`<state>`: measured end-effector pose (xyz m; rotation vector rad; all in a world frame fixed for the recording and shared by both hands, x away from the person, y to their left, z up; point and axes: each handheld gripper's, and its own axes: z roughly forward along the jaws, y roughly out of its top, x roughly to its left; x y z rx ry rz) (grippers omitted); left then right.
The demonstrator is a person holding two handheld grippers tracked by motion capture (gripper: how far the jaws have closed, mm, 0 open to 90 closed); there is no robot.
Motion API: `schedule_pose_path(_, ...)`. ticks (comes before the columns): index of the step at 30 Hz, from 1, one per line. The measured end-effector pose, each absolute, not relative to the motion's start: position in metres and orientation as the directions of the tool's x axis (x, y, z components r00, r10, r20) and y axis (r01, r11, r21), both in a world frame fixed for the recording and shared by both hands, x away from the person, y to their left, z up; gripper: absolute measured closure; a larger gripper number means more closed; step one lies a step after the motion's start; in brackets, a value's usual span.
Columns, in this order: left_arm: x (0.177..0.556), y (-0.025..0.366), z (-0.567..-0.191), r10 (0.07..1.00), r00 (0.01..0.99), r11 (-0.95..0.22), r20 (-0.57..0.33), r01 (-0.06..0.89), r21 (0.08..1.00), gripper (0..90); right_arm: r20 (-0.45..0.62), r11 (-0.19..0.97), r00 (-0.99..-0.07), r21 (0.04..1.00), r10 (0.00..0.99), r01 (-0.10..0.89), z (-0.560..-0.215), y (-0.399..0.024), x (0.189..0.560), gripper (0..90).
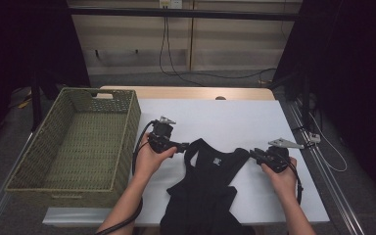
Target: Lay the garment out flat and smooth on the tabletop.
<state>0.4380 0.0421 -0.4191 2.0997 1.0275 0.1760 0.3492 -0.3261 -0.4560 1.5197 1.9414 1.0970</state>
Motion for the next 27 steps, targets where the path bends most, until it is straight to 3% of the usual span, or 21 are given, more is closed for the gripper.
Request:
schedule_pose_path(9,0.437,0.042,-0.419,0.72,0.665,-0.376,-0.199,0.614,0.694,17.2,0.124,0.105,-0.346,0.812,0.93,0.574,-0.432,-0.296,0.345,65.3)
schedule_pose_path(17,0.436,0.041,-0.417,0.72,0.666,-0.375,-0.195,0.61,0.699,17.3,0.124,0.229,-0.46,0.738,0.879,0.635,-0.447,-0.249,0.333,54.0)
schedule_pose_path(18,0.435,0.041,-0.417,0.72,0.665,-0.373,-0.196,0.61,0.699,17.2,0.118,0.24,-0.461,0.727,0.879,0.643,-0.451,-0.246,0.333,55.2)
schedule_pose_path(20,0.435,0.042,-0.416,0.717,0.671,-0.381,-0.19,0.605,0.699,17.3,0.077,0.282,-0.479,0.723,0.875,0.631,-0.458,-0.242,0.331,68.0)
schedule_pose_path(22,0.435,0.042,-0.415,0.716,0.671,-0.379,-0.192,0.604,0.701,17.3,0.036,0.321,-0.501,0.728,0.865,0.606,-0.458,-0.241,0.33,86.2)
schedule_pose_path(27,0.434,0.041,-0.416,0.716,0.672,-0.377,-0.189,0.6,0.705,17.3,0.051,0.31,-0.499,0.728,0.865,0.611,-0.453,-0.246,0.328,90.0)
